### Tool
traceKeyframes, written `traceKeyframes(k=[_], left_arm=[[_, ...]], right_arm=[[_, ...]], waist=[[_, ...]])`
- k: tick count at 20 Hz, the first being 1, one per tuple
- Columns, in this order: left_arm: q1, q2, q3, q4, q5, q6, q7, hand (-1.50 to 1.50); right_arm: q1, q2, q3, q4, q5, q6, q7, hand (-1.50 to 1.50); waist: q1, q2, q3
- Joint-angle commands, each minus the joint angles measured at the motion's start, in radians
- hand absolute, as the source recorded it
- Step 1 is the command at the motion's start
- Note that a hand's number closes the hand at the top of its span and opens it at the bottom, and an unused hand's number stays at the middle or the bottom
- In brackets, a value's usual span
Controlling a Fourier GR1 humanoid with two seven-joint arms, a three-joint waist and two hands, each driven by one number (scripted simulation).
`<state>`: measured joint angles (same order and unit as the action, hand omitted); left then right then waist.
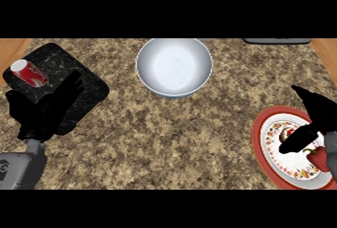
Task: Pick the cupcake from the plate and place it in the bowl
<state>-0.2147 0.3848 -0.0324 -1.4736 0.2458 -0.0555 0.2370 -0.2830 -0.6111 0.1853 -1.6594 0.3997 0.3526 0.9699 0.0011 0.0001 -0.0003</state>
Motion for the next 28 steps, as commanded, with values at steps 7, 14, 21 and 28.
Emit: traceKeyframes(k=[7, 14, 21, 28], left_arm=[[0.025, -0.048, 0.014, -0.060, -0.034, -0.019, 0.037, 0.00], [0.028, -0.029, 0.081, 0.004, -0.051, -0.109, -0.020, 0.00], [0.048, -0.091, 0.079, -0.101, -0.068, -0.066, 0.060, 0.00], [0.037, -0.121, 0.094, -0.074, -0.124, -0.073, 0.049, 0.00]], right_arm=[[-0.029, 0.078, -0.056, 0.214, 0.084, 0.025, -0.096, -1.50], [-0.039, 0.110, -0.103, 0.240, 0.155, 0.065, -0.098, -1.50], [0.002, 0.144, -0.136, 0.375, 0.230, 0.006, -0.236, -1.50], [-0.040, 0.171, -0.194, 0.446, 0.270, 0.020, -0.284, -1.50]], waist=[[0.007, 0.001, 0.001], [0.002, 0.000, 0.000], [0.004, 0.000, 0.001], [0.002, 0.000, 0.000]])
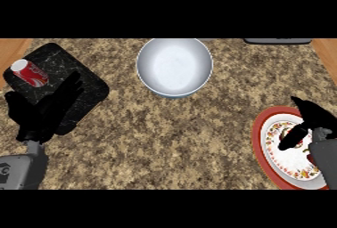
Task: Pick the cupcake from the plate and place it in the bowl
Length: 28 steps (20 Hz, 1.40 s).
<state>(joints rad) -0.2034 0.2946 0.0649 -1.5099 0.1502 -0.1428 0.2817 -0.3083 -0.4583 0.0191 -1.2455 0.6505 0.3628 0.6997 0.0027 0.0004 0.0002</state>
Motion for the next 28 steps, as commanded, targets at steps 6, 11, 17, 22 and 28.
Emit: traceKeyframes(k=[6, 11, 17, 22, 28], left_arm=[[-0.023, 0.027, 0.068, 0.001, 0.022, -0.057, 0.029, 0.00], [-0.037, -0.054, 0.014, 0.083, -0.070, -0.012, -0.055, 0.00], [-0.002, -0.042, 0.059, -0.042, -0.025, -0.034, 0.037, 0.00], [0.030, -0.041, 0.070, -0.063, -0.007, -0.052, 0.039, 0.00], [0.017, -0.014, 0.086, -0.032, -0.014, -0.066, 0.028, 0.00]], right_arm=[[0.025, 0.002, -0.014, 0.062, 0.082, -0.069, -0.163, 1.50], [-0.037, 0.047, -0.027, 0.208, 0.151, -0.181, -0.232, 1.50], [-0.015, 0.030, -0.051, 0.123, 0.163, -0.127, -0.261, 1.50], [0.151, 0.107, 0.010, -0.161, 0.174, -0.098, -0.132, 1.50], [0.393, 0.312, 0.249, -0.470, 0.340, -0.189, 0.112, 1.50]], waist=[[-0.001, -0.001, 0.000], [0.000, 0.002, 0.000], [-0.001, -0.001, 0.000], [-0.008, -0.004, -0.001], [-0.014, -0.005, -0.001]])
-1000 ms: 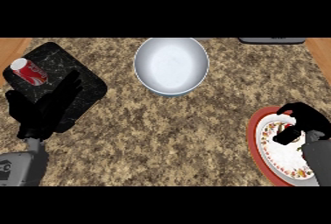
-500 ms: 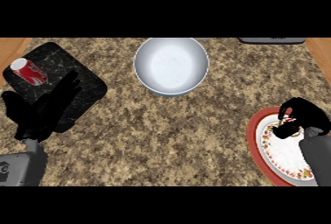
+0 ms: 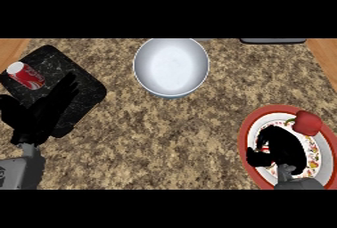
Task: Pick the cupcake from the plate and place it in the bowl
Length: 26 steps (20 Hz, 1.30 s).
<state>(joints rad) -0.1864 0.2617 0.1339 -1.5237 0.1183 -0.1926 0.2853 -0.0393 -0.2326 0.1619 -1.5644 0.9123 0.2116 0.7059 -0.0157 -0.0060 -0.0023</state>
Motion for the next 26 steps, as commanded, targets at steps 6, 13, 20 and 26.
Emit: traceKeyframes(k=[6, 13, 20, 26], left_arm=[[-0.048, -0.020, -0.001, 0.044, -0.023, 0.022, 0.009, 0.00], [-0.058, 0.013, 0.027, 0.062, 0.012, -0.031, 0.002, 0.00], [-0.064, 0.019, 0.024, 0.030, 0.012, -0.031, 0.032, 0.00], [-0.025, -0.025, -0.009, 0.040, -0.023, -0.008, -0.006, 0.00]], right_arm=[[0.207, 0.064, 0.216, -0.452, 0.148, 0.032, 0.171, 1.50], [0.109, 0.131, 0.363, -0.765, 0.247, 0.307, 0.414, 1.50], [-0.144, 0.230, 0.382, -0.827, 0.295, 0.572, 0.548, 1.50], [-0.320, 0.231, 0.360, -0.801, 0.243, 0.629, 0.590, 1.50]], waist=[[0.004, 0.003, 0.002], [0.010, 0.003, 0.001], [0.021, 0.004, -0.001], [0.023, 0.002, -0.003]])
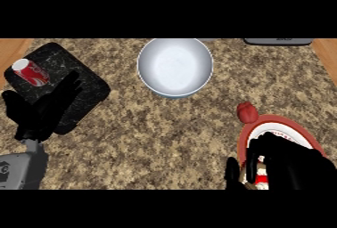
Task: Pick the cupcake from the plate and place it in the bowl
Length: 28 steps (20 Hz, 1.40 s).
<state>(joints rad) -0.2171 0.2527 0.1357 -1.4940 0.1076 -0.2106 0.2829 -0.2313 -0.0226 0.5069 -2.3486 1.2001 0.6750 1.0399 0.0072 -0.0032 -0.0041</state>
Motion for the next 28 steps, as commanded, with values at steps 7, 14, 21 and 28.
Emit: traceKeyframes(k=[7, 14, 21, 28], left_arm=[[0.014, -0.024, -0.032, -0.006, -0.032, 0.007, -0.025, 0.00], [0.023, -0.020, -0.029, -0.008, -0.023, -0.004, -0.020, 0.00], [-0.042, 0.013, 0.005, 0.020, 0.008, -0.027, 0.016, 0.00], [-0.028, -0.012, -0.009, -0.007, 0.000, -0.012, 0.005, 0.00]], right_arm=[[-0.372, 0.022, -0.060, 0.212, -0.239, -0.109, 0.363, 1.50], [-0.681, 0.022, -0.206, 0.479, -0.307, -0.174, 0.360, 1.50], [-0.885, 0.022, -0.301, 0.831, -0.276, -0.329, 0.219, 1.50], [-0.943, 0.022, -0.391, 1.181, -0.208, -0.523, 0.087, 1.50]], waist=[[0.028, 0.002, 0.000], [0.031, 0.002, 0.001], [0.027, 0.009, 0.002], [0.042, 0.015, 0.003]])
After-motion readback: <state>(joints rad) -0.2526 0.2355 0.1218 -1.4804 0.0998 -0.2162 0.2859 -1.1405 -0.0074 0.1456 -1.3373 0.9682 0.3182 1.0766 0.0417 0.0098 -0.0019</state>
